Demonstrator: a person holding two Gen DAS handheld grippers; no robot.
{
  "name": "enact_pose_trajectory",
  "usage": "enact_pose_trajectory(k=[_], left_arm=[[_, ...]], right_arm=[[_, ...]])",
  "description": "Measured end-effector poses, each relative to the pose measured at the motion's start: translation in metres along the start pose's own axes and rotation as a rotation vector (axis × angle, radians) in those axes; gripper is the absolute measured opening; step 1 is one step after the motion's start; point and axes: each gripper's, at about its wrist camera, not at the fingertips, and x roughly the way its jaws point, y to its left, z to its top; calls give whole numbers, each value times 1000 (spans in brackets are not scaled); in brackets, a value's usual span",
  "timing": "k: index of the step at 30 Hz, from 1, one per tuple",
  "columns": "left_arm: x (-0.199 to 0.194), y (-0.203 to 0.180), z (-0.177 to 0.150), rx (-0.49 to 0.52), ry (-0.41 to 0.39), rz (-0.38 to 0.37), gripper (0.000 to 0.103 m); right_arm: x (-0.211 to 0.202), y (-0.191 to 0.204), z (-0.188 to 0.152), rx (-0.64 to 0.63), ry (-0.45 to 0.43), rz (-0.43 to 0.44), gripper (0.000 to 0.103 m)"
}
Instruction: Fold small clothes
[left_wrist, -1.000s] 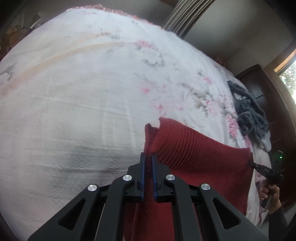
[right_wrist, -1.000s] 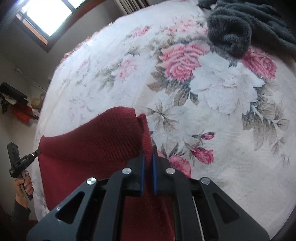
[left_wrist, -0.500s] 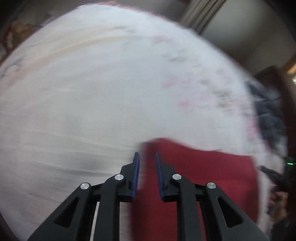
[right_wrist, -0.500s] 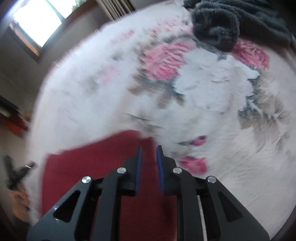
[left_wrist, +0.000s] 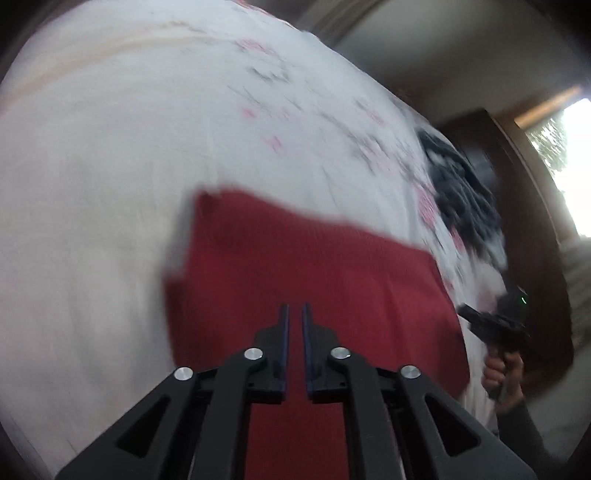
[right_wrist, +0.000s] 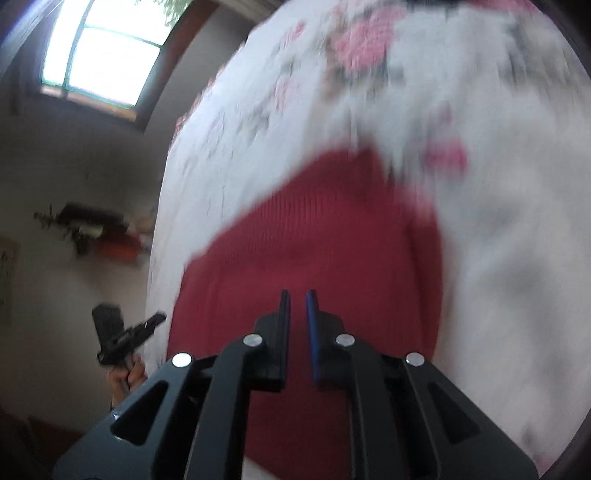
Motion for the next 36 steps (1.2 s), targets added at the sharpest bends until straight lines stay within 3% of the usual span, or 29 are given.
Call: enact_pose_trajectory(k=[1,2,5,7,8,10,12,13,15,18,23,27,29,30,32,33,34,35,36], left_arm=[[9,11,-7,-13,27,47,7],[14,25,-14,-53,35,55,1],[-15,25,-21,-87,-46,36,0],[-39,1,-36,-33,-88,-48,3],[-49,-14,-52,6,-90,-114,3],[-55,-29,-79,55,-65,-174,4],[-38,-36,-103,81,-6,-164,4],[-24,-30,-113,79,26,-120,4],[-9,-16,-121,58,53,-80,2],[-8,-4,-126,21,40,-97,2],[-21,4,-137,-9,29,-96,2],[-28,16,-137,-90,10,-115,2],[-42,28,-137,-138,-10,-120,2],[-51,31,-138,-156,-23,-114,4],[-71,36,-135,-178,-55,-98,22],[-82,37,-133,-185,-70,-84,40],[-91,39,-130,-190,-83,-64,59],[-100,40,-125,-202,-100,-57,64],[-108,43,-121,-219,-109,-74,68]], right_arm=[[8,-9,-12,-8,29,-40,1],[12,-17,-18,-11,31,-61,0],[-1,-26,-23,62,-19,-28,2],[-12,2,-36,10,-35,34,6],[-13,16,-49,-16,-21,79,6],[-2,39,-79,-87,33,123,6],[23,49,-108,-123,99,137,6],[37,48,-119,-131,127,126,7],[60,36,-131,-112,152,81,0],[56,23,-132,-59,133,110,0],[3,-6,-125,-15,52,86,0],[-32,-57,-114,139,-53,33,0],[-46,-55,-118,141,-89,-36,0],[-55,-48,-120,132,-105,-69,7],[-70,-12,-123,51,-142,-141,8],[-73,4,-124,5,-146,-162,11],[-73,36,-128,-96,-136,-242,16],[-71,60,-134,-192,-130,-299,34],[-64,88,-144,-295,-127,-349,62]])
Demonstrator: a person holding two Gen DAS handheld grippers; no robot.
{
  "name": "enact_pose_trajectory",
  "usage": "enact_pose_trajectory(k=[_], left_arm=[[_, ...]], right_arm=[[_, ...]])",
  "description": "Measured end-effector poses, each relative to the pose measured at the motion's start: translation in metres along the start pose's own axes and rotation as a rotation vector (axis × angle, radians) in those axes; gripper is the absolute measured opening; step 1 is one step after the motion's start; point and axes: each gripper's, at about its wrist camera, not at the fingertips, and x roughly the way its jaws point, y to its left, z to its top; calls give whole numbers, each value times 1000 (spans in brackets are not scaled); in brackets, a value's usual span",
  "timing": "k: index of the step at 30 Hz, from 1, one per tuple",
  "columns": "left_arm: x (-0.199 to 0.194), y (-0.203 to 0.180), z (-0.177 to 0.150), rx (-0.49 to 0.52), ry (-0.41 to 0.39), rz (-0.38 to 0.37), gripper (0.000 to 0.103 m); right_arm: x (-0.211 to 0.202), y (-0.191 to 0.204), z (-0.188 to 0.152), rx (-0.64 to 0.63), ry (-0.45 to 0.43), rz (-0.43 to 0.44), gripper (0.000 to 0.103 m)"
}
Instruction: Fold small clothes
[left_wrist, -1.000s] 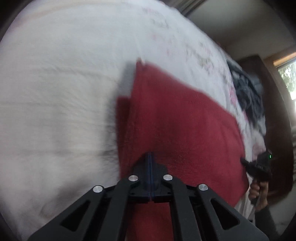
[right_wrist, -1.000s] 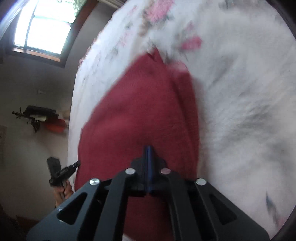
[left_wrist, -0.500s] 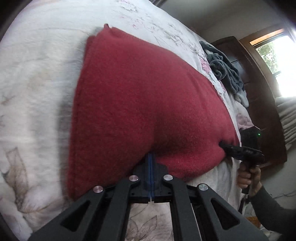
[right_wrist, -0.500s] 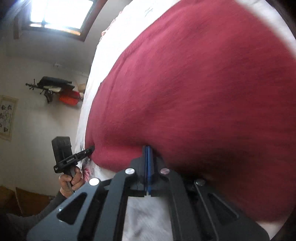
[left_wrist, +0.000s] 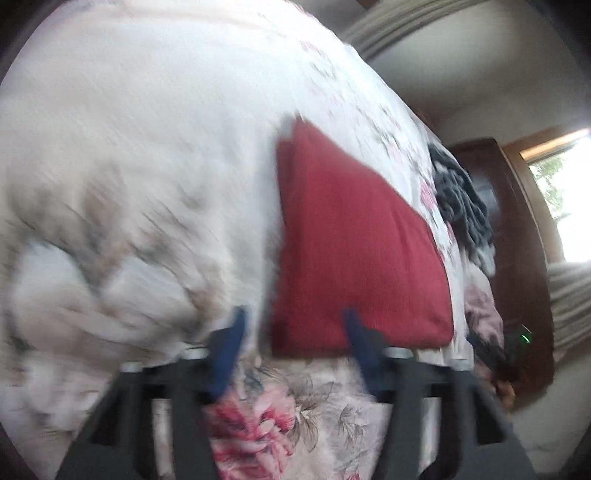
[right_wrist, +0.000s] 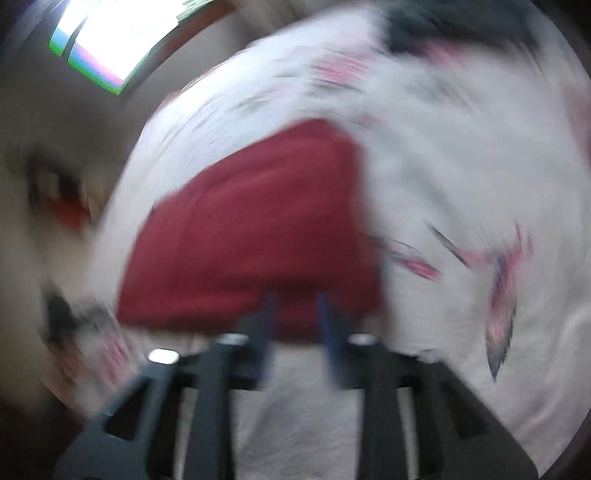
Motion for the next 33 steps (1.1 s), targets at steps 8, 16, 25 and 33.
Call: enact_pose_trajectory(k=[8,16,25,33], left_arm=[[-17,19,20,-138,-18,-175,78],[-10,25,13,-112,-20,-224,78],[-8,32,13,-88,-46,-307,78],[-7,37,15,-96,-56,-333,78]], right_arm=[[76,248,-88,-869,-77,-289,89],[155,338,-127,-1260,-158,-462,83],[205,347,-131,-1431,-183,-594,82],[231,348,-116,-1476,-234,-700,75]])
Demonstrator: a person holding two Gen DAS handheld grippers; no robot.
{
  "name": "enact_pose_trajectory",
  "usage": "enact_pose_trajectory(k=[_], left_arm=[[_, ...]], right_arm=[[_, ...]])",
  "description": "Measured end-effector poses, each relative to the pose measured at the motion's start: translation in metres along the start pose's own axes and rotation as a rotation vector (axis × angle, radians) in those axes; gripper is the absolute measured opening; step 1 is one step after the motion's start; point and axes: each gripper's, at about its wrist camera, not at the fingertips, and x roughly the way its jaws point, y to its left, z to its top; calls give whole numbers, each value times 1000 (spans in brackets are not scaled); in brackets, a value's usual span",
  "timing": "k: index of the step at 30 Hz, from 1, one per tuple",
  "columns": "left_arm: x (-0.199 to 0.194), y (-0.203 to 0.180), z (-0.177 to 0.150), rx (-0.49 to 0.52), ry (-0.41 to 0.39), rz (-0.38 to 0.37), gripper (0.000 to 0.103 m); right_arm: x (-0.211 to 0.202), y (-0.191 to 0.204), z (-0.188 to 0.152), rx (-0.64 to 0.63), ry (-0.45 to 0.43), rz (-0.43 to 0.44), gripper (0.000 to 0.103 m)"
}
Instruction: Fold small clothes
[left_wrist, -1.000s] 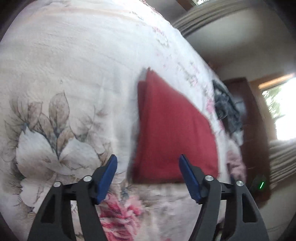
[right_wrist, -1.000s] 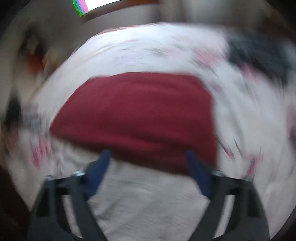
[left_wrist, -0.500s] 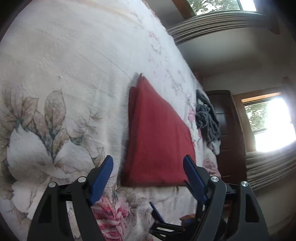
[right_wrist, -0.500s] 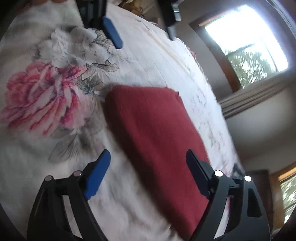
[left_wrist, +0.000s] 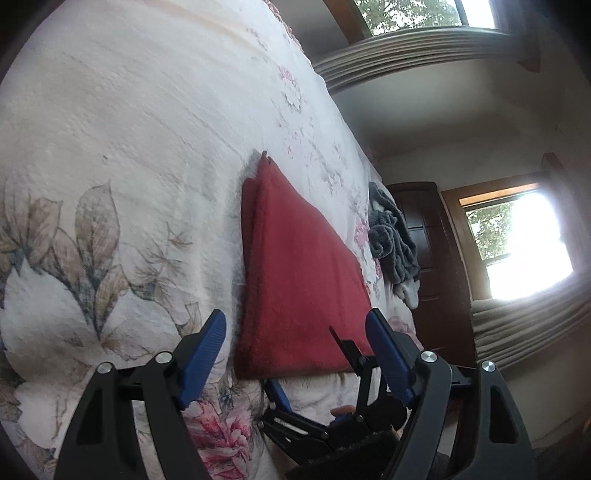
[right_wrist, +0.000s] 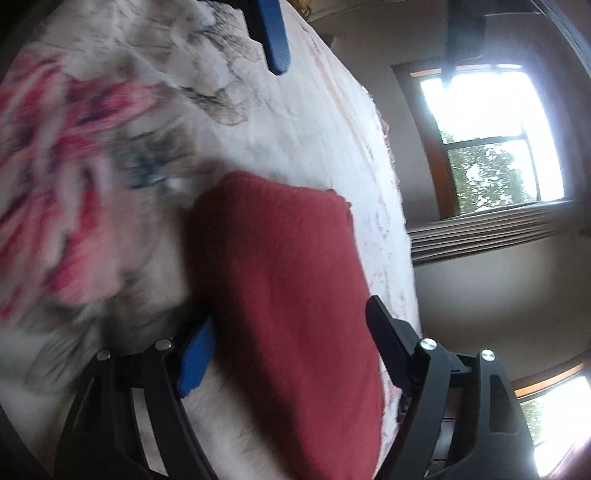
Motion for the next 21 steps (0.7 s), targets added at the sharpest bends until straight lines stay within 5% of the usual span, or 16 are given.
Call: enact_pose_trajectory(k=[4,7,10,21], left_arm=[[0,3,2,-4,-5,-4,78],[-1,5,3,-15,-5,-9,78],[1,9,7,-39,1,-10,78],[75,24,90,-204,161,-70,79]], right_arm=[[21,0,7,-23,-2,-62,70],[30,-2,9,-18,2,-51,56],[32,-10,7,6,-1,-7,18],[36,-84,6,273,-18,71,14]])
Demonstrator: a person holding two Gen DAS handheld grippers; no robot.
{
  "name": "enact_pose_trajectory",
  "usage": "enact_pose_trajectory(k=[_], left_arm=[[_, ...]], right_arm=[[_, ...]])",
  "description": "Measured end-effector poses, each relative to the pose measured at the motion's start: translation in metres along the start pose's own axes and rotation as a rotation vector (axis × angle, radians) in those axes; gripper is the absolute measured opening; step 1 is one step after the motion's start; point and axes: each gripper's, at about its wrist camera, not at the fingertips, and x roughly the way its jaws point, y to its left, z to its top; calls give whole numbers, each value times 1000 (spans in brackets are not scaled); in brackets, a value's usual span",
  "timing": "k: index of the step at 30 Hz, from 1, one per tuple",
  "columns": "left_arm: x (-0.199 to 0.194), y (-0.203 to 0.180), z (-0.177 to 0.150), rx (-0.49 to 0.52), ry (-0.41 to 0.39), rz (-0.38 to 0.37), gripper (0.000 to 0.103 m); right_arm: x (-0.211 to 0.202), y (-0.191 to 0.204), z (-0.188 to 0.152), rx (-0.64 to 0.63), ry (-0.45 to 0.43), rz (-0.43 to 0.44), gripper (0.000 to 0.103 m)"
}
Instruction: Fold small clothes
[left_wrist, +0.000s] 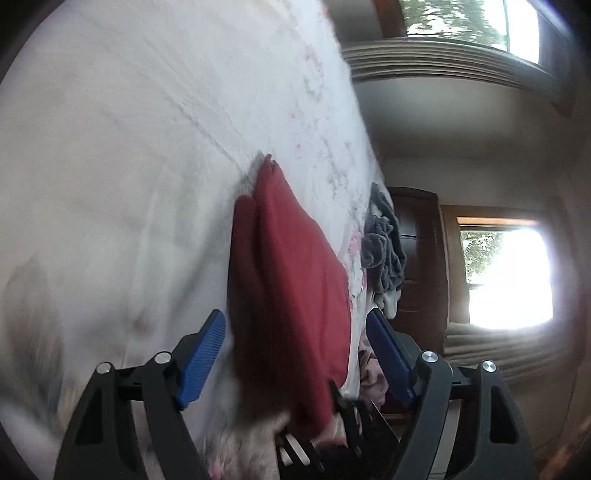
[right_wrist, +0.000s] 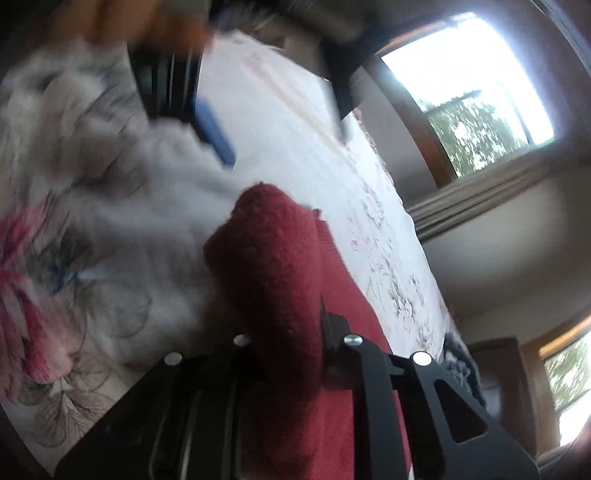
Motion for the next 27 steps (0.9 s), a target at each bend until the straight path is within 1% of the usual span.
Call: enact_pose_trajectory(k=[3,6,9,13,14,16,17,18,19,22,25,27], left_arm=[[31,-1,27,-14,75,33,79],[55,0,47,-25,114,60,79],[79,-5,59,-7,163,94,79],[107,-16,64,39,235,164,78],[112,-19,64,56,248,197,76],[120,-24,64,75,271,238,39],[121,-29,64,86,268,265,22],[122,-33,65,95,268,274,18],[122,-39,65,107,264,282,17],[119,-64,63,152,247,319,15],[116,-96,59,200,232,365,14],[118,-126,54,244,225,405,14]], right_arm=[[3,-17,4,43,-3,4,14],[6,-29,4,61,-4,12,14],[13,-34,6,73,-7,27,14],[14,-39,5,93,-10,41,14],[13,-40,5,100,-11,44,14],[14,-47,7,115,-11,50,14],[12,-46,6,119,-11,51,14],[11,-50,4,126,-10,54,14],[10,-56,5,137,-11,57,14],[6,-66,6,174,-14,59,14],[-2,-84,7,238,-18,67,14],[-7,-96,7,283,-20,70,14]])
